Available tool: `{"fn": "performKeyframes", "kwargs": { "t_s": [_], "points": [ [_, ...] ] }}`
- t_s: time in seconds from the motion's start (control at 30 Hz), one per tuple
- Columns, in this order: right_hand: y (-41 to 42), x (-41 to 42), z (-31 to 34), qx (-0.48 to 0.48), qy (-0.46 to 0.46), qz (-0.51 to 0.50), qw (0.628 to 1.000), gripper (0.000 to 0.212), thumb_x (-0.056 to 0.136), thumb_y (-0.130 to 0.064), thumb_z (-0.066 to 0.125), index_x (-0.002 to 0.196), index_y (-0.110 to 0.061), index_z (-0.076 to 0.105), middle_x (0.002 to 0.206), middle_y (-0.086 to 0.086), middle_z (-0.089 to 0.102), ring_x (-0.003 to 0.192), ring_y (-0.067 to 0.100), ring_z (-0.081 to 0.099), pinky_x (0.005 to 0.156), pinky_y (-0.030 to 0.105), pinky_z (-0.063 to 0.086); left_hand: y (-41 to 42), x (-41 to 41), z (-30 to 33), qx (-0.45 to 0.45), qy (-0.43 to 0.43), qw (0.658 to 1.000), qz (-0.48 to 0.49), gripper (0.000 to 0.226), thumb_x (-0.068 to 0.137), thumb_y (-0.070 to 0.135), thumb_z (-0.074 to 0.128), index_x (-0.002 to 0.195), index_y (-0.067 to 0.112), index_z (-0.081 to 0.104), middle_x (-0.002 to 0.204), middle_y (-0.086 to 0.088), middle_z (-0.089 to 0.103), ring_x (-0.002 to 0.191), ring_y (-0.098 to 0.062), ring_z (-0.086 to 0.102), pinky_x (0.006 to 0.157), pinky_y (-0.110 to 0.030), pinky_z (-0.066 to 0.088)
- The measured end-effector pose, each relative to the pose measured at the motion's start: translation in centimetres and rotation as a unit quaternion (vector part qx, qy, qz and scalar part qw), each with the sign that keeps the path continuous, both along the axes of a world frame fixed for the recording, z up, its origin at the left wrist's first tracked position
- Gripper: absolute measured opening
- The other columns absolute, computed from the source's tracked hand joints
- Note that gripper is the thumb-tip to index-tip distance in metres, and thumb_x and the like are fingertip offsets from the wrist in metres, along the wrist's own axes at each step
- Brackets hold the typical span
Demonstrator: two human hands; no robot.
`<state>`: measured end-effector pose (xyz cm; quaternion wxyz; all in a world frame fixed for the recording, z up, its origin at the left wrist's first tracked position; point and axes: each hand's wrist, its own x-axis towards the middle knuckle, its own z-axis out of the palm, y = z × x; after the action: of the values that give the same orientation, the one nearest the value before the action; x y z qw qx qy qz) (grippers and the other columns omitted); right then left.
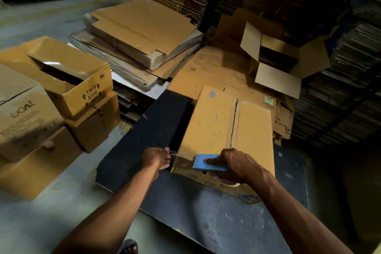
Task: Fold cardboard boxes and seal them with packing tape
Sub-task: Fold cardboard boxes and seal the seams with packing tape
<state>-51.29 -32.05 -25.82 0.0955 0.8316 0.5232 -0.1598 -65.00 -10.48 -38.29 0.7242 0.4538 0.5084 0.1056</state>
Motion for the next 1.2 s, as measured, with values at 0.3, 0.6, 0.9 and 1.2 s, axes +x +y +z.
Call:
{"fn": "performKeyframes", "kwargs": {
  "t_s": [0.3,0.6,0.9,1.2],
  "points": [
    [2.1,-0.3,0.0,-0.065,-0.049,0.015,0.997,0.054,0.095,-0.053,0.061,0.147,-0.055,0.046,0.125,-0.002,0.061,0.11,0.027,0.066,0.076,0.034,0.047,-0.7,-0.2,-1.6,-0.045,0.001,0.996,-0.081,0.023,0.102,0.018,0.066,0.081,0.009,0.066,0.06,-0.002,0.066,0.053,-0.016,0.051,0.047,-0.023,0.049],
    [2.3,-0.8,-0.1,-0.068,-0.055,0.015,0.996,0.053,0.097,-0.056,0.058,0.148,-0.055,0.044,0.127,-0.002,0.056,0.113,0.027,0.063,0.073,0.032,0.042,-1.1,0.6,-2.7,-0.016,0.048,0.995,-0.087,0.023,0.099,0.025,0.07,0.083,0.009,0.074,0.059,-0.005,0.066,0.043,-0.013,0.053,0.037,-0.018,0.028],
    [2.5,-1.1,0.0,-0.072,-0.044,-0.002,0.996,0.053,0.096,-0.051,0.061,0.147,-0.053,0.046,0.119,-0.006,0.052,0.109,0.024,0.063,0.07,0.031,0.039,-0.8,1.0,-2.0,-0.055,0.074,0.991,-0.092,0.022,0.1,0.027,0.069,0.086,0.01,0.068,0.071,-0.008,0.068,0.05,-0.017,0.062,0.035,-0.013,0.023],
    [2.8,-1.2,0.0,-0.085,-0.043,-0.006,0.995,0.054,0.097,-0.051,0.061,0.148,-0.053,0.044,0.124,-0.003,0.052,0.112,0.023,0.06,0.072,0.03,0.039,0.0,-0.2,-3.1,-0.099,0.137,0.965,-0.202,0.041,0.096,0.05,0.068,0.079,0.012,0.062,0.077,-0.001,0.062,0.049,-0.005,0.049,0.038,-0.016,0.026]
  ]
}}
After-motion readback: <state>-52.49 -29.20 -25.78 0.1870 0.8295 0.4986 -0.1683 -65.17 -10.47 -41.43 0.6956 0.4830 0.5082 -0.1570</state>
